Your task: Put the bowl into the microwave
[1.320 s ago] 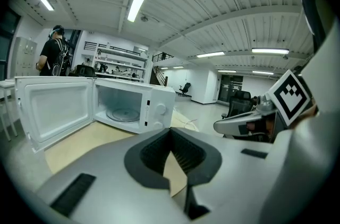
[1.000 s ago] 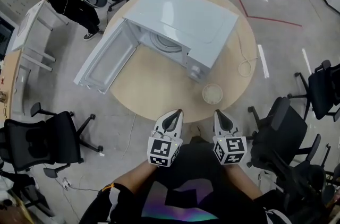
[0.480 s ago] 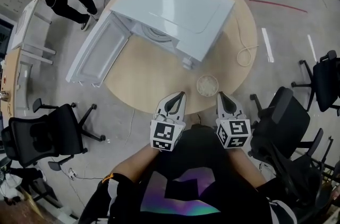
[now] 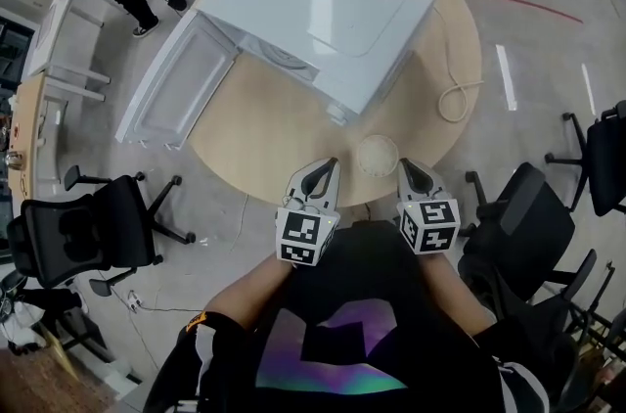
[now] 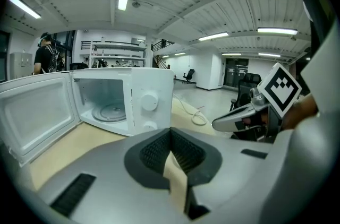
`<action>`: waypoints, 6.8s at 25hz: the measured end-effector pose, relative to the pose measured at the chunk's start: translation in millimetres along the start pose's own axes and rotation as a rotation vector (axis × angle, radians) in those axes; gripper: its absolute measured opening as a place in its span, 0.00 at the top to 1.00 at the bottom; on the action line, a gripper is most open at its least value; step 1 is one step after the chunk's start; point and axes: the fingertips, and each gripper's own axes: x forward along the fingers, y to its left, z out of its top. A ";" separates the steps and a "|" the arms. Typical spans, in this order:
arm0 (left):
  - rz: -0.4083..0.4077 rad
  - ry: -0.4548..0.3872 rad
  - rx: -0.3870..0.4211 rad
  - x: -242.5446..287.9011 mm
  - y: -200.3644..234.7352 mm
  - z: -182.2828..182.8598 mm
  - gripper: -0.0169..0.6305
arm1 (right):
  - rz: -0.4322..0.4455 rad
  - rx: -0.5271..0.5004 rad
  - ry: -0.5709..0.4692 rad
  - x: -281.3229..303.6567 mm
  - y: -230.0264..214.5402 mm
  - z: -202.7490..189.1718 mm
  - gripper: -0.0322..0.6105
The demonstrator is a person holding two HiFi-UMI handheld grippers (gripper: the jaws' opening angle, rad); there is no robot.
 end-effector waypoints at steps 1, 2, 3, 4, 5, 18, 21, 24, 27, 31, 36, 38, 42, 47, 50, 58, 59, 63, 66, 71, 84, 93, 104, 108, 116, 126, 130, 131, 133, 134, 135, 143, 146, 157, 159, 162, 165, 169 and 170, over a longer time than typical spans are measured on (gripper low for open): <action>0.004 0.009 -0.001 2.5 -1.1 -3.6 0.90 | 0.016 -0.001 0.011 3.3 -1.8 -2.7 0.93; 0.007 0.016 -0.002 5.4 -2.1 -6.3 0.90 | 0.029 -0.001 0.020 6.6 -4.2 -5.1 0.93; 0.009 0.021 -0.005 8.3 -2.9 -7.7 0.90 | 0.037 0.001 0.030 9.8 -7.1 -7.4 0.93; 0.009 0.026 -0.010 10.7 -3.4 -9.0 0.90 | 0.041 0.006 0.038 12.3 -10.1 -9.8 0.93; 0.007 0.034 -0.016 12.6 -3.8 -11.5 0.90 | 0.042 0.012 0.046 14.1 -12.7 -12.3 0.93; -0.064 0.132 0.000 33.9 9.7 -36.0 0.90 | 0.033 0.221 0.123 45.8 -22.0 -42.8 0.91; -0.075 0.138 0.020 36.8 14.4 -38.4 0.90 | 0.031 0.270 0.135 51.6 -23.3 -48.9 0.84; -0.080 0.145 0.022 38.9 18.4 -37.7 0.90 | 0.026 0.312 0.158 56.2 -25.2 -56.8 0.84; -0.081 0.151 0.018 39.3 20.0 -38.3 0.90 | 0.040 0.374 0.185 59.4 -24.4 -65.8 0.84; -0.082 0.154 0.015 40.2 20.0 -41.9 0.90 | 0.082 0.479 0.188 62.0 -25.2 -72.3 0.84; -0.072 0.154 0.013 40.0 19.6 -41.8 0.90 | 0.138 0.589 0.175 65.0 -26.9 -75.5 0.84; -0.071 0.158 0.015 39.5 18.7 -42.9 0.90 | 0.136 0.617 0.176 64.3 -28.2 -76.7 0.84; -0.066 0.146 0.020 39.1 17.2 -40.4 0.90 | 0.151 0.673 0.164 65.1 -27.4 -77.0 0.84; -0.069 0.153 0.025 38.2 13.9 -39.3 0.90 | 0.166 0.722 0.144 66.2 -27.6 -76.2 0.84; -0.068 0.157 0.026 38.4 13.4 -40.8 0.90 | 0.175 0.744 0.134 67.2 -27.6 -75.6 0.84; -0.065 0.155 0.021 41.2 10.6 -39.1 0.90 | 0.187 0.780 0.118 68.0 -28.3 -74.2 0.84; -0.066 0.155 0.021 41.7 10.3 -38.8 0.90 | 0.188 0.782 0.118 68.7 -28.2 -74.1 0.84; -0.061 0.153 0.024 44.3 11.5 -39.8 0.90 | 0.192 0.784 0.120 71.7 -28.3 -72.7 0.84; -0.061 0.162 0.023 46.2 11.1 -40.6 0.90 | 0.188 0.782 0.121 74.7 -29.9 -72.9 0.82; -0.061 0.160 0.022 48.3 10.3 -38.0 0.90 | 0.199 0.799 0.125 77.4 -28.8 -72.7 0.81; -0.053 0.169 0.027 52.9 12.9 -39.4 0.90 | 0.245 0.859 0.120 84.0 -24.6 -67.5 0.80; -0.053 0.169 0.026 52.0 13.2 -36.7 0.90 | 0.258 0.888 0.110 87.3 -24.5 -69.3 0.79; -0.031 0.163 0.021 44.6 18.4 -39.9 0.90 | 0.280 0.921 0.089 81.8 -22.2 -72.2 0.84; -0.034 0.157 0.015 43.1 18.6 -37.8 0.90 | 0.286 0.919 0.078 79.3 -20.5 -72.7 0.86; -0.022 0.153 0.005 35.0 21.5 -37.2 0.90 | 0.319 0.884 0.060 71.3 -10.1 -61.9 0.87; 0.045 0.103 -0.048 12.2 52.9 -34.6 0.90 | 0.373 0.863 0.047 64.5 24.8 -41.6 0.87; 0.064 0.091 -0.065 -0.8 73.1 -37.0 0.90 | 0.381 0.858 0.042 66.9 44.6 -34.2 0.87; 0.067 0.088 -0.069 -4.2 78.3 -37.4 0.90 | 0.383 0.857 0.041 67.6 50.6 -32.5 0.87; 0.072 0.082 -0.077 -10.5 89.0 -37.8 0.90 | 0.387 0.855 0.041 69.6 63.5 -28.6 0.87; 0.074 0.078 -0.080 -13.3 94.3 -37.8 0.90 | 0.389 0.853 0.041 71.0 70.0 -26.6 0.87; 0.075 0.073 -0.083 -16.0 99.6 -37.9 0.90 | 0.391 0.850 0.042 72.6 76.5 -24.8 0.87; 0.081 0.043 -0.100 -40.1 141.8 -40.4 0.90 | 0.377 0.831 0.045 85.3 119.7 -11.1 0.87; 0.091 0.030 -0.086 -49.7 159.6 -42.0 0.90 | 0.373 0.826 0.049 93.2 136.5 -7.2 0.87; 0.119 -0.014 -0.111 -85.1 229.2 -57.7 0.90 | 0.352 0.791 0.051 124.5 203.5 8.7 0.87; 0.115 -0.031 -0.110 -90.2 243.4 -55.9 0.90 | 0.345 0.794 0.045 130.9 217.4 11.1 0.87; 0.105 -0.046 -0.105 -100.2 264.3 -55.4 0.90 | 0.334 0.808 0.030 139.6 240.3 14.6 0.87; 0.074 -0.056 -0.087 -103.8 277.5 -53.6 0.90 | 0.319 0.819 -0.002 142.8 255.1 21.5 0.87; 0.048 -0.065 -0.066 -107.8 288.1 -48.0 0.90 | 0.283 0.815 -0.030 142.4 262.1 25.8 0.87; 0.043 -0.066 -0.064 -108.8 289.6 -47.2 0.90 | 0.272 0.811 -0.033 142.2 262.3 26.0 0.87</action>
